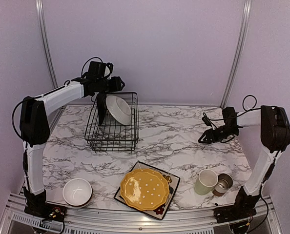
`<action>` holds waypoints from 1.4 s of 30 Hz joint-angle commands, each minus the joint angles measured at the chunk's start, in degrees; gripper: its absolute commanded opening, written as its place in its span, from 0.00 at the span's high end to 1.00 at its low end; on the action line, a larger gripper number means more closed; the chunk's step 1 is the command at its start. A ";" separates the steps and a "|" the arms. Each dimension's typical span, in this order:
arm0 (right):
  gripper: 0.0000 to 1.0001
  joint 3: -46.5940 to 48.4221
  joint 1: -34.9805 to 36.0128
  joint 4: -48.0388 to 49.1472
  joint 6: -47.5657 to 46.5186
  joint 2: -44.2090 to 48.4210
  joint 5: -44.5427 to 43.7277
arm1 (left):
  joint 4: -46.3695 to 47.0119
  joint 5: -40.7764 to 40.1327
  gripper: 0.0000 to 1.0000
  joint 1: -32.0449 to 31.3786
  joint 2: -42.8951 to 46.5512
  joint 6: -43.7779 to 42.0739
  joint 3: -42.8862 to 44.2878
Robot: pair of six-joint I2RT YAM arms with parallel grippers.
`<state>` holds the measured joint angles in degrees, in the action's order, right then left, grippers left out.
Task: Load the mixed dishes into the dish rack
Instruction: Insert the plate into the dish rack.
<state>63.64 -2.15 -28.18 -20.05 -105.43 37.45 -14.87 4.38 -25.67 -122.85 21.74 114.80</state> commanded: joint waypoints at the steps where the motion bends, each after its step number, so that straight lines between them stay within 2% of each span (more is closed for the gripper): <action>1: 0.46 1.87 0.14 -1.00 -0.97 1.98 0.69 | -3.96 -1.45 0.41 -2.80 11.27 -2.17 -9.01; 5: 0.46 2.38 0.21 -1.07 -1.10 1.42 0.85 | -5.01 -7.13 0.40 -5.75 18.05 -1.95 -19.51; 9: 0.46 2.87 0.29 -1.50 -1.30 0.89 1.04 | -9.77 -8.74 0.39 -6.30 18.59 1.67 -22.45; 18: 0.46 2.81 0.30 -1.61 -1.52 1.26 1.13 | -9.39 -12.86 0.35 -6.50 18.15 5.13 -27.78; 24: 0.46 2.72 0.31 -1.70 -1.65 1.62 1.30 | -8.50 -12.39 0.31 -5.79 13.94 6.15 -25.59; 33: 0.45 2.46 0.31 -1.95 -2.00 2.15 1.57 | -5.99 -11.43 0.32 -3.42 7.36 6.35 -19.77; 42: 0.45 2.46 0.26 -2.13 -2.25 1.98 1.50 | -1.38 -7.93 0.35 -2.98 2.16 0.38 -11.19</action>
<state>64.79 -2.15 -29.43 -21.30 -104.92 38.41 -21.21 -6.15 -28.49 -117.71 25.82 98.87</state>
